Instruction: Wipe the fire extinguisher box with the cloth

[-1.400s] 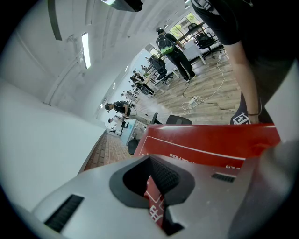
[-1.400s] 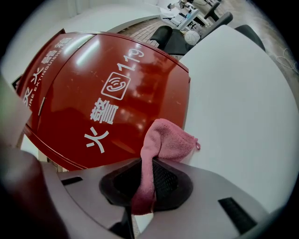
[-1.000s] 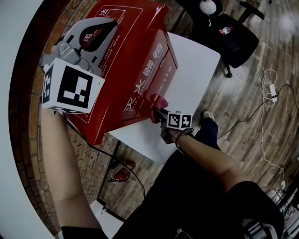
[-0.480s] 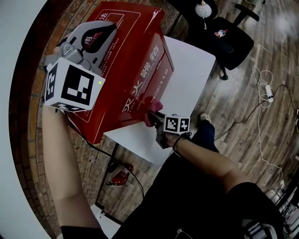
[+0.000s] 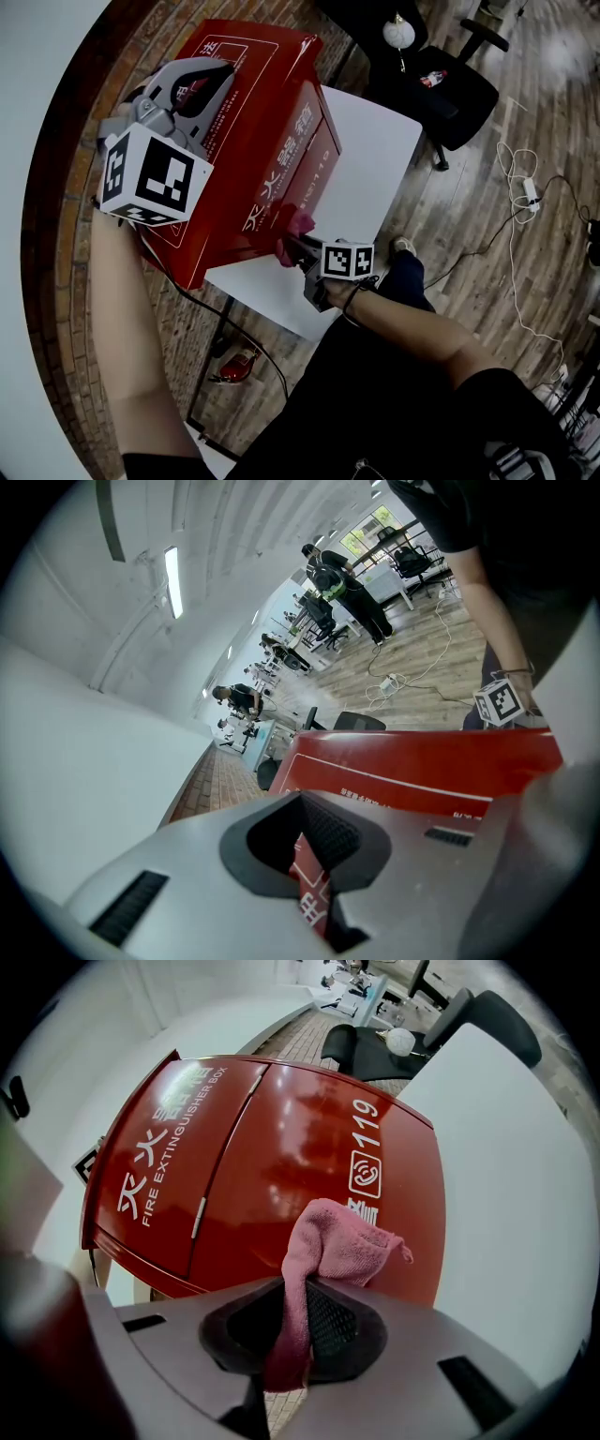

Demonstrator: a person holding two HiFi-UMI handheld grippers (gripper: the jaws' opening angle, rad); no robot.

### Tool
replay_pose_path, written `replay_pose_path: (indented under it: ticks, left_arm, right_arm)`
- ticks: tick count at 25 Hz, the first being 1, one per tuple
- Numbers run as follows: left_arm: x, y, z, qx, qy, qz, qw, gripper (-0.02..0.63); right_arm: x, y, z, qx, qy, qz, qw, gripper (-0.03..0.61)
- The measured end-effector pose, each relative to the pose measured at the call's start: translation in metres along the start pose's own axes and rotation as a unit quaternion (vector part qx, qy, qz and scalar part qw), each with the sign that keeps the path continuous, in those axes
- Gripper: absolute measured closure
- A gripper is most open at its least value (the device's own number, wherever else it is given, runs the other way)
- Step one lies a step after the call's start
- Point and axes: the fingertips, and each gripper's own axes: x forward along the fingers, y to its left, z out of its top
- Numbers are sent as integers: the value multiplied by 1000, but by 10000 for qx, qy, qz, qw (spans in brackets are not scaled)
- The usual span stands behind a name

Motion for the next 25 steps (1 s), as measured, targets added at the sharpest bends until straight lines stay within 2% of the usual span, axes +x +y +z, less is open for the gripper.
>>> replay_pose_path:
  ticks: [25]
  left_arm:
    - [1,-1,0,-5,0,-33,10000,597]
  right_arm:
    - [-16,87,18,-82,-35,639,9979,514]
